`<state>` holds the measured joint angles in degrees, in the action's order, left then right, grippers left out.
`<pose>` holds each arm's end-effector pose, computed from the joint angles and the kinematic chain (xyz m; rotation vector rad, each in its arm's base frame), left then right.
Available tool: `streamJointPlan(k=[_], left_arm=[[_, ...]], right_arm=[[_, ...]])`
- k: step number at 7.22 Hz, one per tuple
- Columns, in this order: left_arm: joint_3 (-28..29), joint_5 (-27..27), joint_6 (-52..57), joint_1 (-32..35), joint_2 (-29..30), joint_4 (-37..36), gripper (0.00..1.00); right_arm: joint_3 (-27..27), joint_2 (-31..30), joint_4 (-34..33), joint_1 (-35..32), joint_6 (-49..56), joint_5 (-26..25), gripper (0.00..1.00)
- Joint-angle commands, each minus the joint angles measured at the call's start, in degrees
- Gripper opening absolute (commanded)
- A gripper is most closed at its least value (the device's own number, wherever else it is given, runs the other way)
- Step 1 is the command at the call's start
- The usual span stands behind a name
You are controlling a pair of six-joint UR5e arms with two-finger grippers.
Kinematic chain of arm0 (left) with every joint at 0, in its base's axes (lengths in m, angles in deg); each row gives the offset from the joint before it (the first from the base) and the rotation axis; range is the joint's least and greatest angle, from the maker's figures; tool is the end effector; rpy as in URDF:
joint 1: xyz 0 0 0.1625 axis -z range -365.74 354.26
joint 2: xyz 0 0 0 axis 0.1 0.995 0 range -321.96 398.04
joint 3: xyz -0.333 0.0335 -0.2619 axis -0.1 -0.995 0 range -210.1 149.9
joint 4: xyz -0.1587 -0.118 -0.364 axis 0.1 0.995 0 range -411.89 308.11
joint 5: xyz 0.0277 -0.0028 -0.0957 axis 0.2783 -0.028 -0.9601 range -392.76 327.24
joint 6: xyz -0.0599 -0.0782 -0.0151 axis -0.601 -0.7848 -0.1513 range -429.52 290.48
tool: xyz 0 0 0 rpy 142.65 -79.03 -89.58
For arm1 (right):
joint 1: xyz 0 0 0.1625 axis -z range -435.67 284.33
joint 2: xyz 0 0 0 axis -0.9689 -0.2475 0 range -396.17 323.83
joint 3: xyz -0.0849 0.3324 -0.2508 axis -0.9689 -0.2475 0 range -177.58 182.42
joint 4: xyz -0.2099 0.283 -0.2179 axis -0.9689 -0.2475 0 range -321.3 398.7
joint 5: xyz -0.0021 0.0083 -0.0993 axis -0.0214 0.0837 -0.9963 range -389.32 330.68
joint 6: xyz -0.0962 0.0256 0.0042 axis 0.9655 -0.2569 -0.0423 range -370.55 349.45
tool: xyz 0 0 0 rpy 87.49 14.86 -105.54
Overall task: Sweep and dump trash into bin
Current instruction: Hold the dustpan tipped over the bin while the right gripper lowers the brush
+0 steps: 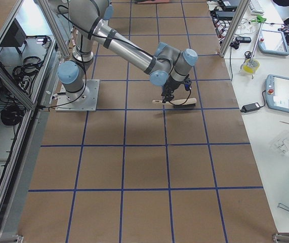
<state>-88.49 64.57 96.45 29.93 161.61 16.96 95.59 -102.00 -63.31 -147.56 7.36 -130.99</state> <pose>0.5419 -0.5373 0.4425 2.3422 1.6277 0.3375 -0.0767 -0.5986 0.2496 0.0360 -2.9938 -0.4776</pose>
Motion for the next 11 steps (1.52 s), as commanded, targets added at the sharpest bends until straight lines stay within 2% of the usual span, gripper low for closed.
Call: streamJointPlan(k=[1,3,4,5,6,8,9,10,11], left_arm=[[-0.6,0.5,1.4,1.3,0.8,-4.2,0.00],[-1.5,0.6,3.7,1.9,0.9,-7.7,0.00],[-4.0,0.8,6.7,3.6,0.3,-12.2,0.00],[-7.5,1.0,9.1,4.7,-0.9,-18.7,0.00],[-10.0,1.6,9.3,4.8,-1.8,-20.4,0.00],[-11.5,1.5,12.2,5.2,-2.3,-24.1,0.00],[-11.5,1.6,15.2,6.6,-2.5,-27.9,0.00],[-11.7,2.5,15.7,7.9,-3.2,-28.3,0.00],[-11.8,2.6,15.7,8.0,-3.3,-28.3,0.00]], right_arm=[[-0.1,-0.3,-0.1,0.0,0.0,-0.1,0.65],[-0.5,-1.0,0.3,0.0,-0.3,-0.1,0.72],[-1.0,-3.7,0.3,-0.3,-0.6,0.9,0.81],[-1.1,-7.2,0.2,-0.5,-0.5,2.0,0.97],[-1.1,-11.2,1.1,-0.6,-0.9,5.4,1.00],[-2.2,-19.1,5.4,-3.9,-5.0,7.2,1.00],[-4.5,-20.6,9.2,-9.3,-11.3,7.2,1.00],[-6.7,-21.1,12.5,-15.6,-18.9,6.7,1.00],[-7.5,-21.7,12.9,-20.7,-22.6,6.9,1.00]])
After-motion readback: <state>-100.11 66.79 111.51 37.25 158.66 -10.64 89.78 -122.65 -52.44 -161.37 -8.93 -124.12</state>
